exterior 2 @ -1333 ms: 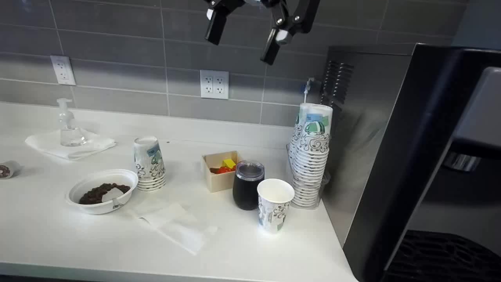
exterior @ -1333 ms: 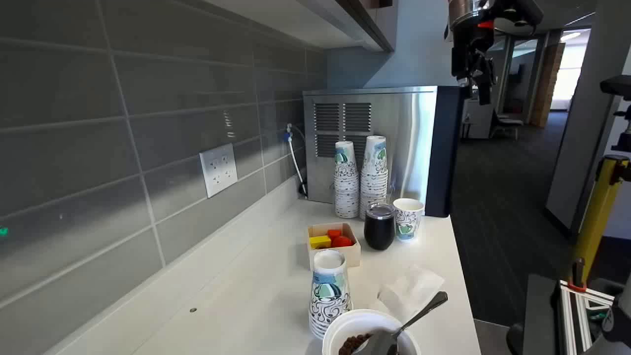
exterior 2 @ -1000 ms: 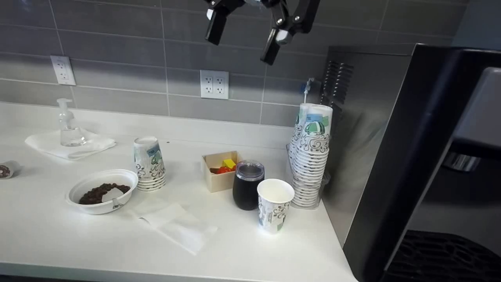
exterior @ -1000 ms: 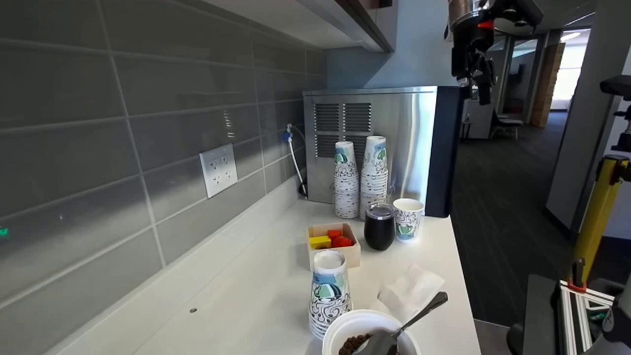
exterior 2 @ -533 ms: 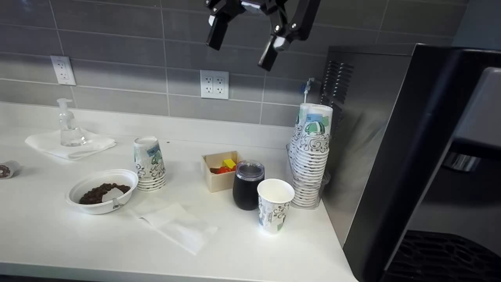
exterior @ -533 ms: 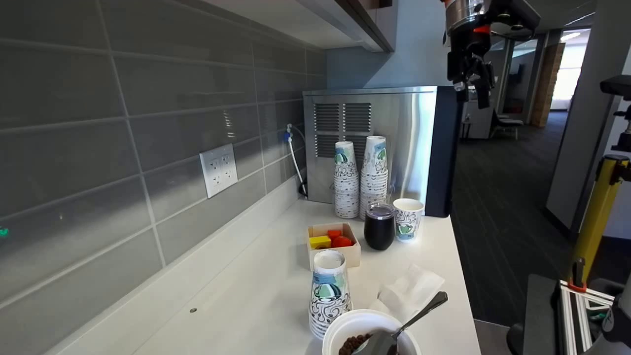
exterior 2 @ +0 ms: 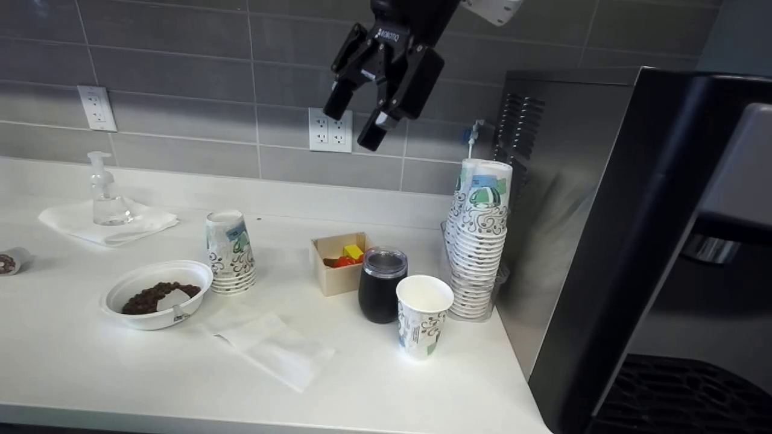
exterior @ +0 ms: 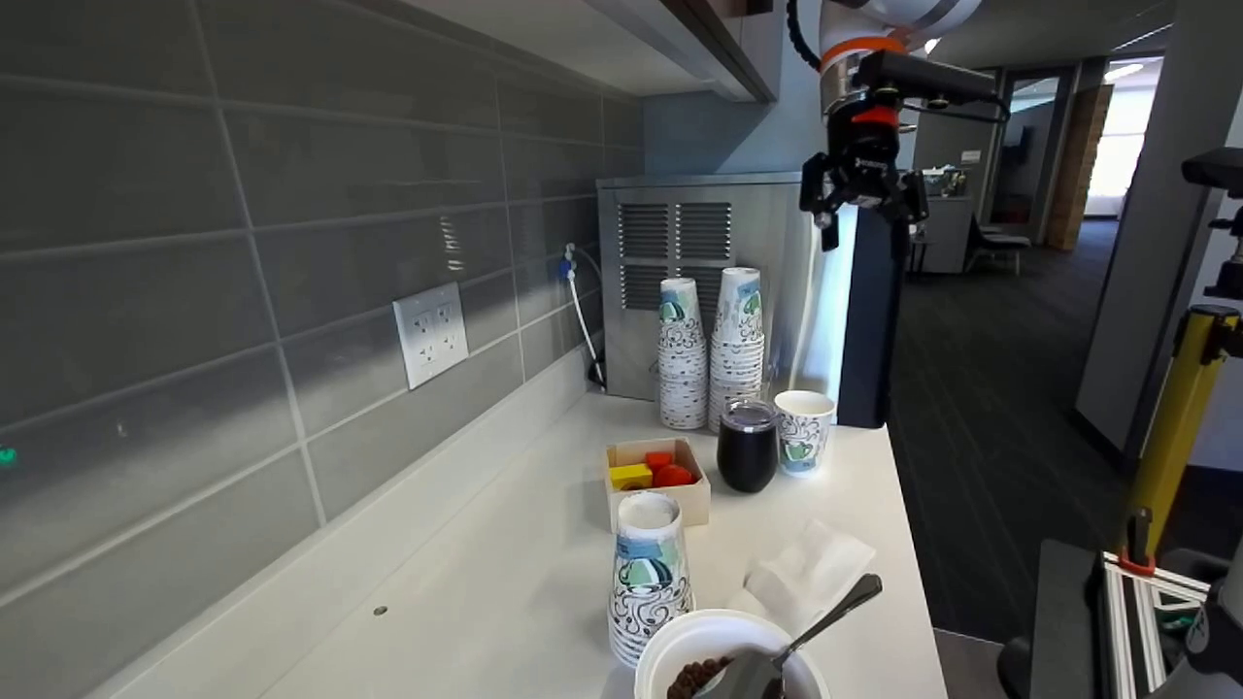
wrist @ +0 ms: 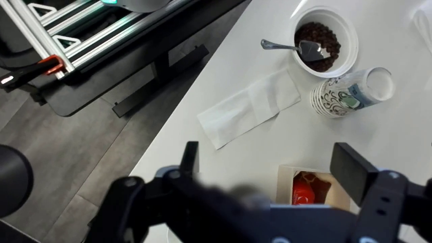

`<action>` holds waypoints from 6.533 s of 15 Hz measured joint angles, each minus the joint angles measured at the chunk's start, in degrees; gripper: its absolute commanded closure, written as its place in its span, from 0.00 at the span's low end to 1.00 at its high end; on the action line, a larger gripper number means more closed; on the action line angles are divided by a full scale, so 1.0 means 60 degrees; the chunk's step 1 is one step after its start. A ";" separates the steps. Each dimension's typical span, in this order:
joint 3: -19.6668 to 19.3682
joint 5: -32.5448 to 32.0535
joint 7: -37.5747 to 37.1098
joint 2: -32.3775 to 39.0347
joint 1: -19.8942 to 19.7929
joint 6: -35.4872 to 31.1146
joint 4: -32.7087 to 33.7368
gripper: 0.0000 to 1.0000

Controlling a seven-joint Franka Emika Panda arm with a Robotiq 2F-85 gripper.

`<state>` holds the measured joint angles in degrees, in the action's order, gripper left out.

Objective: Remove the lid from the coffee mug

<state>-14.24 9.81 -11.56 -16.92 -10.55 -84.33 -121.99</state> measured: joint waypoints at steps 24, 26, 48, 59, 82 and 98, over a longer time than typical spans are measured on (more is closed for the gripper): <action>0.1588 0.0033 -0.7163 0.2022 0.0044 -0.7981 -0.2476 0.00; 0.1605 -0.0318 -0.7795 0.2184 0.0071 -0.8094 -0.2476 0.00; 0.1418 -0.1168 -0.9891 0.3620 0.0331 -0.8748 -0.1888 0.00; 0.1257 -0.1205 -0.9893 0.4164 0.0408 -0.8390 -0.1393 0.00; 0.1082 -0.1194 -0.9891 0.4141 0.0561 -0.8174 -0.1244 0.00; 0.1098 -0.1163 -0.9891 0.4240 0.0692 -0.8152 -0.1356 0.00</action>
<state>-7.65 2.83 -70.90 8.52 -6.40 -133.24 -130.13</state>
